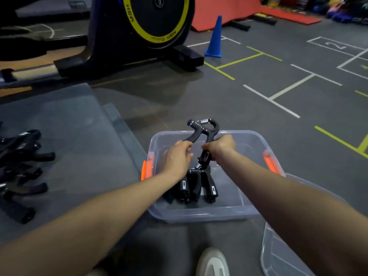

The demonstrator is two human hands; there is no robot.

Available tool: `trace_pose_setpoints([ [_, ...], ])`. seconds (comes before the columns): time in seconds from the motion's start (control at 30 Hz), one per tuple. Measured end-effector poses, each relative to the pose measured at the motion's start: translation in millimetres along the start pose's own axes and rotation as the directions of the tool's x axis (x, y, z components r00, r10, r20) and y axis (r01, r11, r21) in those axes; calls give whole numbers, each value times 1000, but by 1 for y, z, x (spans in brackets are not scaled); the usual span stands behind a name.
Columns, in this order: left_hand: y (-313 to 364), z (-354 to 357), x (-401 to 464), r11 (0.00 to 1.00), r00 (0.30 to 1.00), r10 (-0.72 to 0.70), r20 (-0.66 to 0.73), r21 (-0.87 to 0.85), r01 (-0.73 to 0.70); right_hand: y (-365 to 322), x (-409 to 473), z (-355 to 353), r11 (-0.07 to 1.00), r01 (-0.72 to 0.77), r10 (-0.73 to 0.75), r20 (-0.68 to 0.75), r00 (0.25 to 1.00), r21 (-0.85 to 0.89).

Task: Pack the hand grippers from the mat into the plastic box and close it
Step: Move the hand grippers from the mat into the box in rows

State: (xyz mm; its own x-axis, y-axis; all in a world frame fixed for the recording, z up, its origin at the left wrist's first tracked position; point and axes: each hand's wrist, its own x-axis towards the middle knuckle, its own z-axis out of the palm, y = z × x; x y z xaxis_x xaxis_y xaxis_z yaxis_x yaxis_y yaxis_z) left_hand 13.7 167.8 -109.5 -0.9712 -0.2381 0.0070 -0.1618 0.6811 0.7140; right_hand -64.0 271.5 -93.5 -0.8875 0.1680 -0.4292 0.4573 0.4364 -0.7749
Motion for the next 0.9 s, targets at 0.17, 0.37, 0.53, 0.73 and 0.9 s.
trace_pose_setpoints([
  [0.17, -7, 17, 7, 1000, 999, -6, -39, -17, 6, 27, 18, -6, 994, -9, 6, -33, 999, -111],
  [0.37, -36, 12, 40, 963, 999, 16, -40, 271, -5, 65, 30, -2, 963, 5, 6, 40, 999, -271],
  [0.53, -57, 17, 59, 910, 1000, 17, 5, 415, -17, 83, 43, 1, 935, 15, 27, 112, 993, -355],
  [0.73, -64, 22, 67, 900, 997, 77, -17, 431, -62, 103, 57, 10, 923, 10, 50, 144, 988, -386],
  [0.9, -69, 23, 65, 899, 994, 108, -13, 428, -92, 114, 61, 12, 909, 0, 76, 166, 983, -416],
])
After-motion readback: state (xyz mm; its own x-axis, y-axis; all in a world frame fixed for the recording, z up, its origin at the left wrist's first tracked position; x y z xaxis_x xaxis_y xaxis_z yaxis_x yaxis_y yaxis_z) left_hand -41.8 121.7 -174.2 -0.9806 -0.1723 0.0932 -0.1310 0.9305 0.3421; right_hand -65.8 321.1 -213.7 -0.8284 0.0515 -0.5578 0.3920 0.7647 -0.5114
